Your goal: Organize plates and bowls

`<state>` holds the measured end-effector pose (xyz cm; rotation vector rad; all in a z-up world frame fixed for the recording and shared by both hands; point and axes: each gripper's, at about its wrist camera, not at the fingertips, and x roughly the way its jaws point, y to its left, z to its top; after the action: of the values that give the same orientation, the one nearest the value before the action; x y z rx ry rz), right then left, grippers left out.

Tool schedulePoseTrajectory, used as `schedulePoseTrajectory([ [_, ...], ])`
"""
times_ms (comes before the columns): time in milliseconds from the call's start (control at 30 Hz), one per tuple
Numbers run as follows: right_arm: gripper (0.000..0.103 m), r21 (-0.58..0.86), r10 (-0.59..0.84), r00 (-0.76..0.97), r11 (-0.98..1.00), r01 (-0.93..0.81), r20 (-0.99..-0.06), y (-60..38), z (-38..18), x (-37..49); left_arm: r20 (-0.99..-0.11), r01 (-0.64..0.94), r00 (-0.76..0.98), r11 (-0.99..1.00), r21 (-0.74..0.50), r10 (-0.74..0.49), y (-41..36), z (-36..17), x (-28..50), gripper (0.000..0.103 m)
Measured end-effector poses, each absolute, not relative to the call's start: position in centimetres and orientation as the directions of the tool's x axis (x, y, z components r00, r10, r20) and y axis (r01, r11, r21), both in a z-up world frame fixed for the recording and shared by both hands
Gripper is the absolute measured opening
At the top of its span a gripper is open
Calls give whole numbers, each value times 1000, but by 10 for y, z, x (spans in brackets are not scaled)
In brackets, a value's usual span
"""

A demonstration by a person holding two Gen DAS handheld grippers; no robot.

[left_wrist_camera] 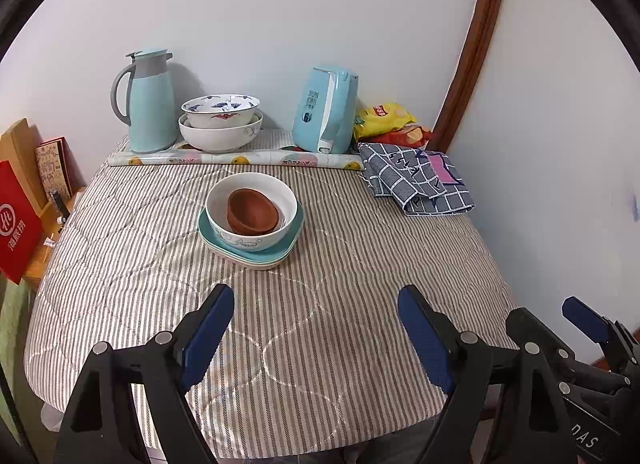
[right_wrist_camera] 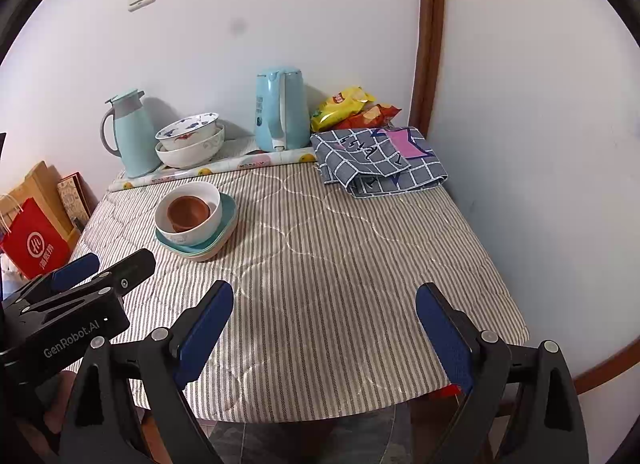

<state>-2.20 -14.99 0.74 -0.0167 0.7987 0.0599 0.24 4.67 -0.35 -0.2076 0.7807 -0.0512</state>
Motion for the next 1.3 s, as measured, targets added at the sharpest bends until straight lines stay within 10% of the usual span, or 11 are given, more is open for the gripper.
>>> schedulePoseTrajectory([
  [1300,92,17,50,705,998,-53,-708,-153,11,-27,-689,-35,714,977,-209,-122,45,1,0,83],
])
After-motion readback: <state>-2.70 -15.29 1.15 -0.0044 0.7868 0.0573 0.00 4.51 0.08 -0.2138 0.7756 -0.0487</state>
